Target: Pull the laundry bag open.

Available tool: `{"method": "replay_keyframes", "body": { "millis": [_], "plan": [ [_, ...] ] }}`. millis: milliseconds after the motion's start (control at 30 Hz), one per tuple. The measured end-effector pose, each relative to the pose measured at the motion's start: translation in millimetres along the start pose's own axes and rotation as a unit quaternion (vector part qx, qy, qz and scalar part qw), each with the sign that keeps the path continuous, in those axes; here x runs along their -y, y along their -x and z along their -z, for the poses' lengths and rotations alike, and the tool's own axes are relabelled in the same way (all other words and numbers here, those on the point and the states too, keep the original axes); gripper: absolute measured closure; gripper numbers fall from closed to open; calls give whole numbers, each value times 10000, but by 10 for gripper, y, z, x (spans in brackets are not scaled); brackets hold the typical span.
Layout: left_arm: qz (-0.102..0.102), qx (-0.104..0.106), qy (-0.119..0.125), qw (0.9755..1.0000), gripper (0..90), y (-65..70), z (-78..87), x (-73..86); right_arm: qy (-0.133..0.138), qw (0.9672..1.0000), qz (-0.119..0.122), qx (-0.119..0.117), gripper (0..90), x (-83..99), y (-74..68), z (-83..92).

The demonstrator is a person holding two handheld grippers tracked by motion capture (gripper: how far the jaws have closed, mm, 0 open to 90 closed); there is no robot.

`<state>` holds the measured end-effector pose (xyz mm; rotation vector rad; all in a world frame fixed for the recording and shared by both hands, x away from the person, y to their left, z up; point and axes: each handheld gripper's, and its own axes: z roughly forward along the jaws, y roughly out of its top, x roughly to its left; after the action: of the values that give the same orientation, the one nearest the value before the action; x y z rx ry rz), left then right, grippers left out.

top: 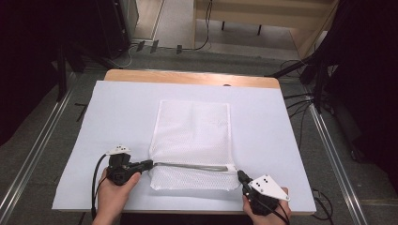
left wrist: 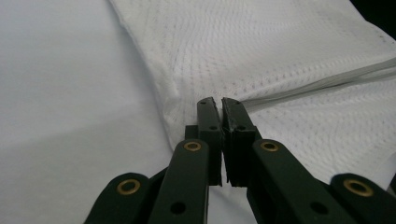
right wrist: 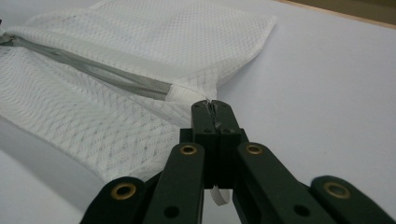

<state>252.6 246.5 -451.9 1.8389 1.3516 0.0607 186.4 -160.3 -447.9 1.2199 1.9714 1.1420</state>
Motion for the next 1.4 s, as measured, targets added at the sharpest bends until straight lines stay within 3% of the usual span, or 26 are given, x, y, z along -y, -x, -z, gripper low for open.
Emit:
{"method": "replay_keyframes", "body": {
  "millis": [133,167,200,233,267,333,367,433,633,700,733,767,833,933,1000,1067,1133,1200,1333,1367,1400],
  "plan": [
    [97,41,28,9999,879,-36,82,47,0,10000,6,14,900,-1,2,0],
    [125,-49,69,9999,879,-49,115,67,17,10000,5,27,900,-6,-1,9],
    [57,-272,101,9996,879,-67,155,85,32,10000,43,77,900,-10,1,17],
    [195,-101,105,9997,879,-114,187,99,63,9998,75,183,900,-15,12,32],
    [349,72,111,9993,879,-162,211,115,58,10000,-4,61,900,-23,36,43],
    [246,-64,37,9997,879,-160,219,143,49,9999,-96,-75,900,-21,50,51],
    [161,-194,18,9997,878,-145,210,152,20,10000,-41,-73,900,-17,31,42],
    [139,-248,23,9996,879,-146,208,152,13,10000,69,-12,900,-21,-13,37],
    [224,-245,102,9994,877,-177,189,165,1,10000,85,-47,900,-40,-28,30],
    [208,-271,210,9992,875,-182,201,185,-136,9994,4,-321,900,-28,-3,7],
    [205,-149,247,9994,872,-190,200,196,-66,9991,-48,-417,900,-13,7,4],
    [186,-223,281,9992,833,-187,195,206,-63,9991,-65,-422,900,-2,14,3],
    [15,-483,494,9976,562,-166,197,222,-24,9985,-77,-543,900,5,32,6],
    [-28,-418,920,9949,445,-161,269,208,6,9981,-163,-596,900,0,63,22],
    [-41,-574,1092,9924,342,-167,309,195,51,9981,-182,-588,888,9,84,31],
    [-62,-848,1166,9895,244,-179,333,196,118,9977,-211,-633,726,22,114,32],
    [-125,-931,1167,9887,154,-199,352,195,215,9968,-238,-733,536,25,145,43],
    [-266,-1000,1188,9875,132,-207,382,197,261,9966,-225,-751,405,18,180,62],
    [-511,-1064,1352,9838,102,-202,445,209,414,9950,-356,-835,306,18,304,114],
    [-617,-1130,1362,9823,100,-198,460,213,419,9950,-376,-830,294,21,333,122],
    [-781,-1304,1356,9790,94,-184,464,218,440,9947,-428,-822,279,24,370,130]
  ]
}}
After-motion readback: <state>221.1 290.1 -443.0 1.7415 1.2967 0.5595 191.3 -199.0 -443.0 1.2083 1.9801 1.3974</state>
